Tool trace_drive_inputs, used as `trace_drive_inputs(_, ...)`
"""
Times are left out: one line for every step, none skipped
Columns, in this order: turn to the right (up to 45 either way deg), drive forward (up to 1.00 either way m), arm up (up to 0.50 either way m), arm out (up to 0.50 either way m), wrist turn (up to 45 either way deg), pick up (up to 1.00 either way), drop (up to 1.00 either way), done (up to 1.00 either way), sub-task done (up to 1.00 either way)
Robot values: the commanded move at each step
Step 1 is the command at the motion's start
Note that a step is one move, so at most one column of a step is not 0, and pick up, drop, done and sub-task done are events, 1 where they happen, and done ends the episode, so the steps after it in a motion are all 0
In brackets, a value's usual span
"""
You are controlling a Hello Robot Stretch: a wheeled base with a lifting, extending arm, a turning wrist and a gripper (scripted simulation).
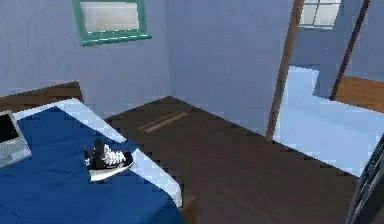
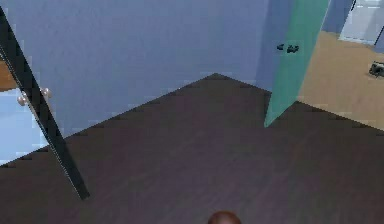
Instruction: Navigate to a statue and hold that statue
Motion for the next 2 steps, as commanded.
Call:
trace_drive_inputs(21.0, 0.0, 0.0, 0.0, 0.0, 0.0, 0.0, 0.0, 0.0)
trace_drive_inputs(0.0, 0.8, 0.0, 0.0, 0.0, 0.0, 0.0, 0.0, 0.0)
